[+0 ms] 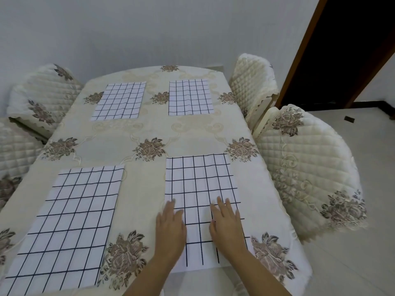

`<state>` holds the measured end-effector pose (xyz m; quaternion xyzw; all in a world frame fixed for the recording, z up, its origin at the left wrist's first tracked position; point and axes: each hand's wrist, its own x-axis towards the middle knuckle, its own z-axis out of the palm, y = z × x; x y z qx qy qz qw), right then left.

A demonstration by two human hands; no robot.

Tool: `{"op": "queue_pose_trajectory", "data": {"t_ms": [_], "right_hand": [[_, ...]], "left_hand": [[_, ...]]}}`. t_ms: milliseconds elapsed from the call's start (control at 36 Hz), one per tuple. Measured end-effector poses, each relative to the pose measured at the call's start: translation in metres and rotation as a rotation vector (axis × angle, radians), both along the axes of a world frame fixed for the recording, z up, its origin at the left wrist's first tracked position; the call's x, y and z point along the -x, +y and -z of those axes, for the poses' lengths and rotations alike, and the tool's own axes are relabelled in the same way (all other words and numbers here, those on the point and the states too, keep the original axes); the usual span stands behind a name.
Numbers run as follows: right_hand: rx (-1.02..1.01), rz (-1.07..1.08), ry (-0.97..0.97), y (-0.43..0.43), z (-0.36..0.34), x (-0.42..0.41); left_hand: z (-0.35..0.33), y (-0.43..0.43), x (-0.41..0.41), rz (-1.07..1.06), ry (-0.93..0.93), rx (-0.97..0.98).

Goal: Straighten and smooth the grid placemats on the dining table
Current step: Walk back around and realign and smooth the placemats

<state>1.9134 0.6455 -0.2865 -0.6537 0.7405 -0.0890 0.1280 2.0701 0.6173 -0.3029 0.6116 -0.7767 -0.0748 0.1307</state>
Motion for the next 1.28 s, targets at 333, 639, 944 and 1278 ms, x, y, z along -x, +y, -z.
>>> {"op": "queue_pose_trajectory", "data": {"t_ms": [333,639,944,1278], "right_hand": [[0.004,-0.176,0.059,0.022,0.039,-0.012],[-0.041,0.038,0.098,0.020,0.038,0.060],[-0.030,-0.114,0.050,-0.036,0.013,-0.015],[-0.037,-0.210,0.127,-0.092,0.032,0.003]], "left_hand": [[0.032,0.020,-0.004,0.127,-0.092,-0.103],[0.026,0.004,-0.050,-0.021,-0.119,-0.158],[0.013,-0.023,0.017,0.131,-0.162,-0.147],[0.018,-0.082,0.002,0.053,-0.159,-0.193]]}}
